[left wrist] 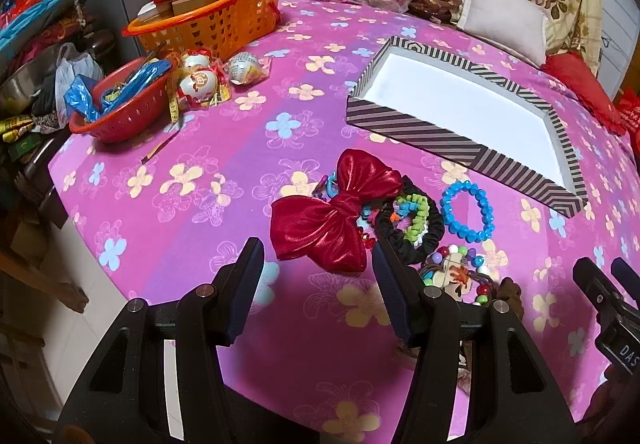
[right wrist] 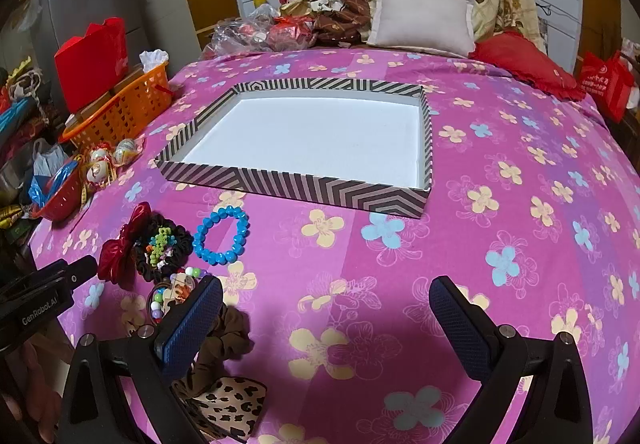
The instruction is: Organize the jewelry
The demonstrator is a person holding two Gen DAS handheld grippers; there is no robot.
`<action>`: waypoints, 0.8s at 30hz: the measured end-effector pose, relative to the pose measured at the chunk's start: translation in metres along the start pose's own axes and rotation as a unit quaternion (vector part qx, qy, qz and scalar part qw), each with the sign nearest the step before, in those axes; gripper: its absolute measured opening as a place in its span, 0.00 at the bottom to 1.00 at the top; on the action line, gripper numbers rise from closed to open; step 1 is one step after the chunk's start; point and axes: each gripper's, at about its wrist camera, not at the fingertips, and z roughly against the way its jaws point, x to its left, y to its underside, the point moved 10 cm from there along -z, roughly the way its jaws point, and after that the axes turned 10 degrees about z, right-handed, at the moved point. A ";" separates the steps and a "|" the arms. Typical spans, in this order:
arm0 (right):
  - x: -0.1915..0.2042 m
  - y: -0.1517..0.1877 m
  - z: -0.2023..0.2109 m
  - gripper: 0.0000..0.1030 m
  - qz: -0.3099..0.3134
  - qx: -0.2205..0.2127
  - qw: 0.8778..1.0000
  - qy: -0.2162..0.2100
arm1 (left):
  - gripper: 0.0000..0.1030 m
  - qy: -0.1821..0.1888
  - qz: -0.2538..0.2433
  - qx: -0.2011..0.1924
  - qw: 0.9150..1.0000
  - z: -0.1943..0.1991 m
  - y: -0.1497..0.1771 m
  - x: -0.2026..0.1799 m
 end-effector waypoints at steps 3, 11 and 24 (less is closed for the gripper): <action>0.000 0.001 0.000 0.99 0.002 0.003 1.000 0.002 | 0.55 0.001 -0.001 -0.001 1.000 0.000 0.001 -0.001; 0.002 0.004 0.001 0.99 0.012 0.007 1.000 0.005 | 0.55 0.001 -0.001 -0.001 1.000 0.001 0.000 -0.001; 0.010 0.003 0.003 0.99 0.025 0.005 1.000 -0.015 | 0.56 0.032 0.017 0.009 0.999 0.005 -0.015 0.018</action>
